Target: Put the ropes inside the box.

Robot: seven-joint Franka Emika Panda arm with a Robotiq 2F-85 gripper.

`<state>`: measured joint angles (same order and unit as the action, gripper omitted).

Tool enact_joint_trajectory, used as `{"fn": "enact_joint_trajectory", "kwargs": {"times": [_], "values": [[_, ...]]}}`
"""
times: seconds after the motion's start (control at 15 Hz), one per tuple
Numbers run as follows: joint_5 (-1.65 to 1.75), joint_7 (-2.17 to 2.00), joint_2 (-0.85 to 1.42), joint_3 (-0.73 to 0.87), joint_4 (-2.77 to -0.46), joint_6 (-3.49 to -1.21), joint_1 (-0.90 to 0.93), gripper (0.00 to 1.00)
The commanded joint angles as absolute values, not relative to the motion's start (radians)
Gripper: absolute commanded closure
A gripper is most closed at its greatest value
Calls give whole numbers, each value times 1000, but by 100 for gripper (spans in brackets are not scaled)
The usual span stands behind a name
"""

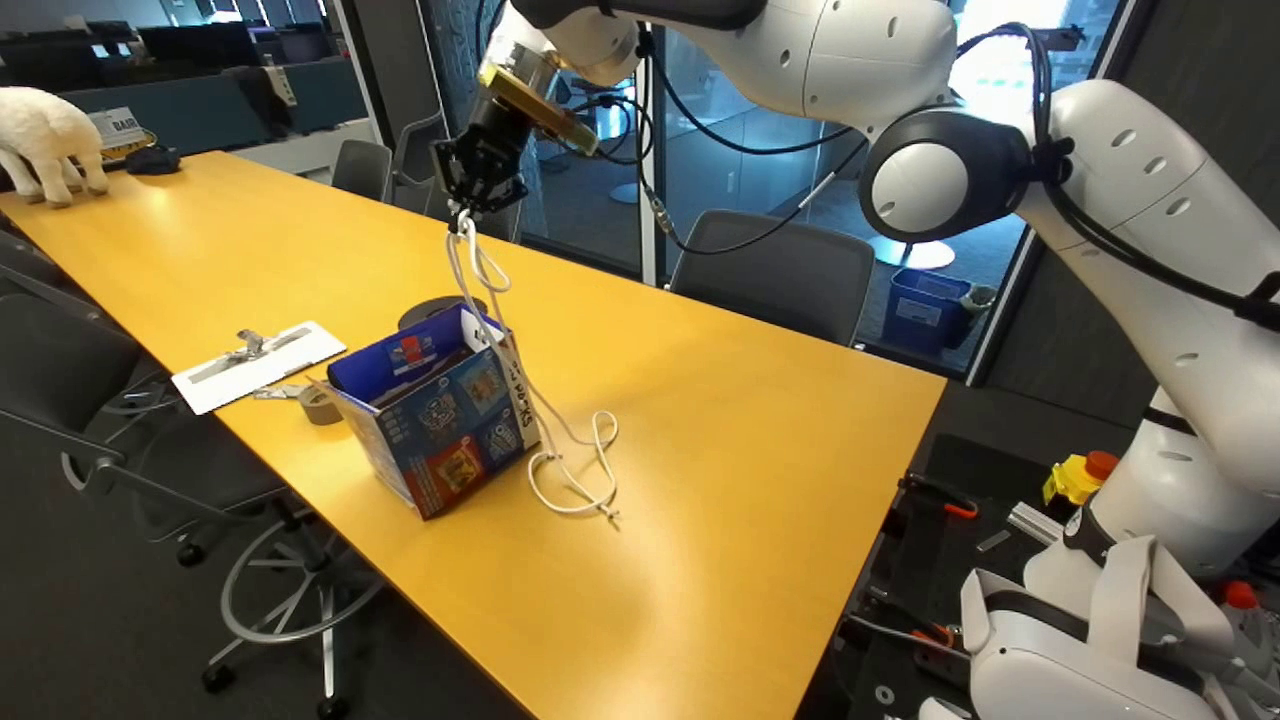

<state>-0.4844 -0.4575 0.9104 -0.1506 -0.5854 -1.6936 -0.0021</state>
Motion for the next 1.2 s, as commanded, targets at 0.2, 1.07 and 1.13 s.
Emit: {"fn": "enact_joint_trajectory", "kwargs": {"times": [0.2,1.07,1.13], "values": [[-481,-678,1026,-128,-472,-2018,62,99],[-199,-1044,1234,108,-501,-2457,221,99],[-179,-1065,1233,117,-501,-2451,230,99]]}}
